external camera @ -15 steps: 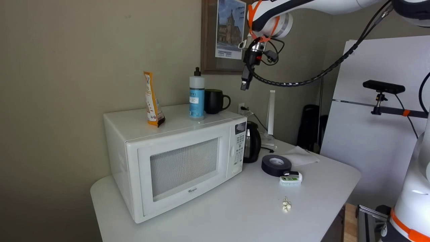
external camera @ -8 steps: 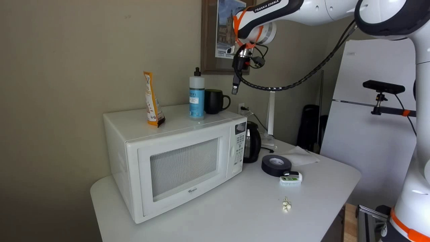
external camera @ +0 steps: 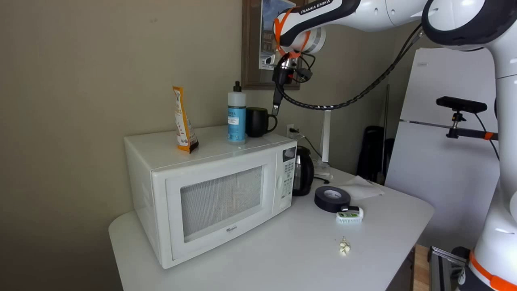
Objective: Put the black mug on the table.
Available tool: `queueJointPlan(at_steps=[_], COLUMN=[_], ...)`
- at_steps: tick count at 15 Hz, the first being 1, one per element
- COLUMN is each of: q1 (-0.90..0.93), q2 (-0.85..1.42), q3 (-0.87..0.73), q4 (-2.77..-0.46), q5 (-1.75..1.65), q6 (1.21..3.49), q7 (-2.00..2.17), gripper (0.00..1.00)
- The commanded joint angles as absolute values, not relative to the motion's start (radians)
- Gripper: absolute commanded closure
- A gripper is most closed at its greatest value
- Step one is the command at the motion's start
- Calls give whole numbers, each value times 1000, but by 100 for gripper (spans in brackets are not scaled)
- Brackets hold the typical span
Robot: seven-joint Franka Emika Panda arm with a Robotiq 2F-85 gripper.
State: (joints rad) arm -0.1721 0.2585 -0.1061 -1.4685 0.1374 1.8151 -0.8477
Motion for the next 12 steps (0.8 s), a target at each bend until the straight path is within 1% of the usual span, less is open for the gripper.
queueJointPlan(at_steps=[1,3,4,5,6,7,8,9,10,12], q1=[-183,-185,-185,-185,-184,-184,-183,-183,-182,-181], q2=[282,294,298,301,303,307,313,318,323,331], q3=[-87,-85,-84,-83,-83,-83,-83,-83,-82,-80], q4=[-1445,-1431,-1427,-1425,-1425,-1423,-1417,-1412,-1406,-1396], q5=[133,138,138,137,134,131,127,127,125,125], q6=[1813,1808,1807,1806,1808,1812,1814,1817,1819,1819], q7=[-850,-844,-842,-842,-841,-839,-835,-831,-827,-822], gripper=[25,29,35,36,46,45,49,56,51,53])
